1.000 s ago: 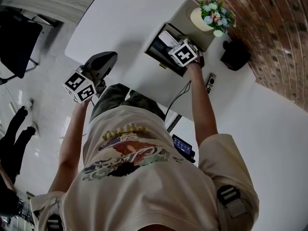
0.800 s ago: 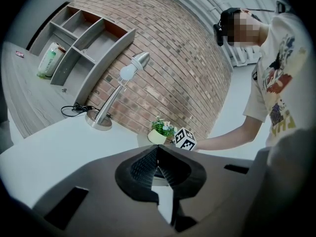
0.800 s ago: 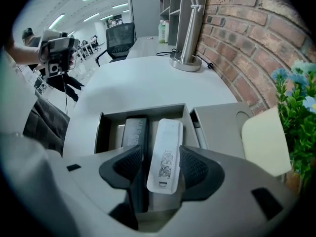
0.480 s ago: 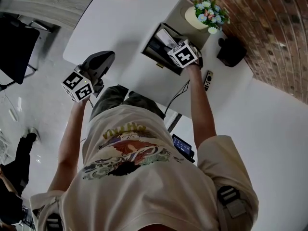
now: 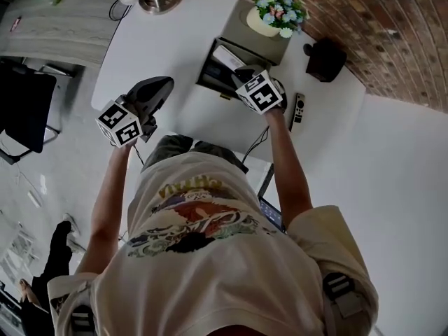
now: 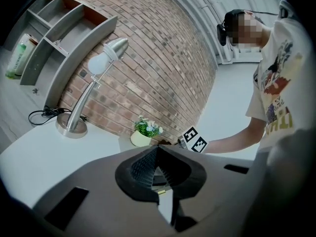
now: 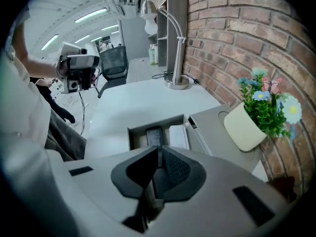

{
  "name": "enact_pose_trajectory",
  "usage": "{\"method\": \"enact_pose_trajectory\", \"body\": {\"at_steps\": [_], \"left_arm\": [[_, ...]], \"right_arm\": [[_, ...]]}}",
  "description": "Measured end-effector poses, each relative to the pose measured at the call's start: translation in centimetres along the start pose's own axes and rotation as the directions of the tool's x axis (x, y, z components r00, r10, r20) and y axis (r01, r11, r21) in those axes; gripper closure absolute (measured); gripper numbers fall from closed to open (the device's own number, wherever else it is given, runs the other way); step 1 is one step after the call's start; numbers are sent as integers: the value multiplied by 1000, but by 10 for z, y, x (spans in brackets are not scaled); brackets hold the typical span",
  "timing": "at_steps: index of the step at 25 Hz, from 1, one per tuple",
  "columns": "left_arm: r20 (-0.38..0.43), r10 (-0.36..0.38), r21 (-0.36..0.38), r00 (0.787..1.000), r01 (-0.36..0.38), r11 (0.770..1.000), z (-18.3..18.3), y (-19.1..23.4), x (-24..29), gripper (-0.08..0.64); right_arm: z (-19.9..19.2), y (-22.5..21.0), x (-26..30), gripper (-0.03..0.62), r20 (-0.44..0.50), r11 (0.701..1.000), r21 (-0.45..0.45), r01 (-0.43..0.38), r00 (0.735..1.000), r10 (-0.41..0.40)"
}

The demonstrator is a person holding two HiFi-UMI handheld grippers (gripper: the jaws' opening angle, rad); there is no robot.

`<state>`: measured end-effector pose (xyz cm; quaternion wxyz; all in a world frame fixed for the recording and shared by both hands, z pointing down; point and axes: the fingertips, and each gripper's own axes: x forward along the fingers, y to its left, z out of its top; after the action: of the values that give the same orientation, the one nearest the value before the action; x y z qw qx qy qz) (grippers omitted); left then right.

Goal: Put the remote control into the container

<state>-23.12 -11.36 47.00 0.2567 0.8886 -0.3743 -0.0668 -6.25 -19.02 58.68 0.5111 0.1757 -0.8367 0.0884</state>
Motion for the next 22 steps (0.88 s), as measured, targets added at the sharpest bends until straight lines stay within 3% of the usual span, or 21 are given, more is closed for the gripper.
{"method": "enact_pose_trajectory", "body": {"at_steps": [11,17,22], "left_arm": [[-65,-79,65,995,83,994,3,-27,45,555],[-122,-108,111,987,122,986,2,-44,66,555],[-186,-100,162,977,131,978,-9,-56,79,555]], "right_arm": [[-5,21,-55,574,171,989,145,41,983,-66],[-8,28,-91,580,281,968,243,62,951,-131],[-24,28,-112,580,317,948,303,93,929,-192]]}}
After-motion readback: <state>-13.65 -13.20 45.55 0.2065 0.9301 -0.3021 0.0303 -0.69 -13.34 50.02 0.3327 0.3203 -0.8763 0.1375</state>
